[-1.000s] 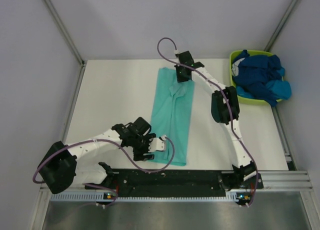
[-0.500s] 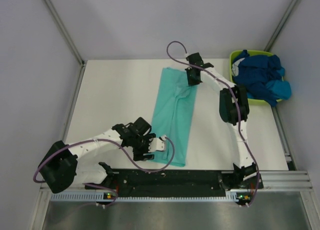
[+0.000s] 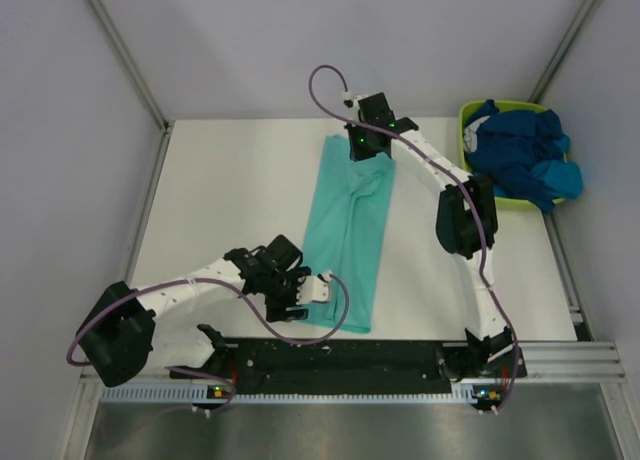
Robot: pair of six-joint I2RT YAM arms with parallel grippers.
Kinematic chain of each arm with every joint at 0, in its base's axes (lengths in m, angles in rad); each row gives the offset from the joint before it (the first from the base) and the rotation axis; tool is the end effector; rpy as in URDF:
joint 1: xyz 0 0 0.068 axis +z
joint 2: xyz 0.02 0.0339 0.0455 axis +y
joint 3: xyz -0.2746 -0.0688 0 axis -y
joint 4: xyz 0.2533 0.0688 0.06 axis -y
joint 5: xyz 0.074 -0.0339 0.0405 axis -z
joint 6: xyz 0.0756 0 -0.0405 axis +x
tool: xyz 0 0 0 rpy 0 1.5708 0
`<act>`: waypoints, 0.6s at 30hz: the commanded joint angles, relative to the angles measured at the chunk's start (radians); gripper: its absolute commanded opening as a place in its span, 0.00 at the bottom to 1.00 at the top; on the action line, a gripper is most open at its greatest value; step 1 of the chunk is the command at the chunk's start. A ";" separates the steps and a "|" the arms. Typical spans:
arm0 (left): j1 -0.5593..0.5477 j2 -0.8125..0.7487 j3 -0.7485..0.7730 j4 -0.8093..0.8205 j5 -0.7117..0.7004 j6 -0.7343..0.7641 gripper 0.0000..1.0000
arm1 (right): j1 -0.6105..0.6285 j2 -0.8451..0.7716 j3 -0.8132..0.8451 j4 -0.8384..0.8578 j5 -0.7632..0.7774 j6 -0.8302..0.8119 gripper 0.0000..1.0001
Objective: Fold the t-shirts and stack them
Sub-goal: Rotate the tshirt 90 degrees
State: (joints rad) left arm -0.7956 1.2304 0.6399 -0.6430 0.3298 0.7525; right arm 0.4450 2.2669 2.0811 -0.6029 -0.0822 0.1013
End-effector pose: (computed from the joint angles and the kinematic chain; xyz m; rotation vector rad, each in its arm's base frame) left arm 0.1367 -0.1745 0.1438 1.9961 1.9295 -0.4719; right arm 0.5040 0.2472 0.2304 -0.4477 2.3433 0.3597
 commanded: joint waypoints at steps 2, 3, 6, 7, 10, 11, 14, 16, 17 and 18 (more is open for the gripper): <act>0.001 -0.026 -0.016 0.019 -0.008 -0.013 0.75 | 0.008 0.048 -0.027 0.022 -0.054 0.023 0.00; 0.001 -0.028 -0.017 0.022 -0.009 -0.015 0.75 | 0.008 0.037 -0.059 0.023 -0.047 0.017 0.00; 0.001 -0.028 -0.022 0.028 -0.009 -0.010 0.75 | 0.008 -0.009 -0.145 0.023 -0.034 0.000 0.00; 0.001 -0.026 -0.022 0.029 -0.008 -0.010 0.75 | 0.009 -0.035 -0.176 0.023 -0.028 -0.003 0.00; 0.001 -0.023 -0.016 0.028 -0.006 -0.008 0.75 | 0.008 -0.121 -0.272 0.026 0.021 -0.017 0.00; 0.001 -0.025 -0.016 0.028 -0.005 -0.007 0.75 | 0.009 -0.145 -0.301 0.026 0.038 -0.017 0.00; -0.001 -0.028 -0.013 0.025 -0.003 -0.002 0.75 | 0.008 -0.217 -0.403 0.041 0.047 -0.017 0.00; -0.002 -0.028 -0.002 0.013 0.003 -0.002 0.75 | 0.008 -0.256 -0.469 0.048 0.055 -0.014 0.00; -0.002 -0.029 0.007 0.002 0.009 -0.001 0.75 | 0.006 -0.274 -0.511 0.048 0.070 -0.005 0.00; 0.001 -0.031 0.018 -0.016 0.018 0.004 0.75 | 0.001 -0.296 -0.542 0.048 0.074 -0.002 0.00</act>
State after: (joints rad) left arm -0.7956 1.2240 0.6262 -0.6357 0.3202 0.7498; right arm 0.4553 2.0842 1.6360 -0.5678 -0.0536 0.0971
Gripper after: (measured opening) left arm 0.751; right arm 0.003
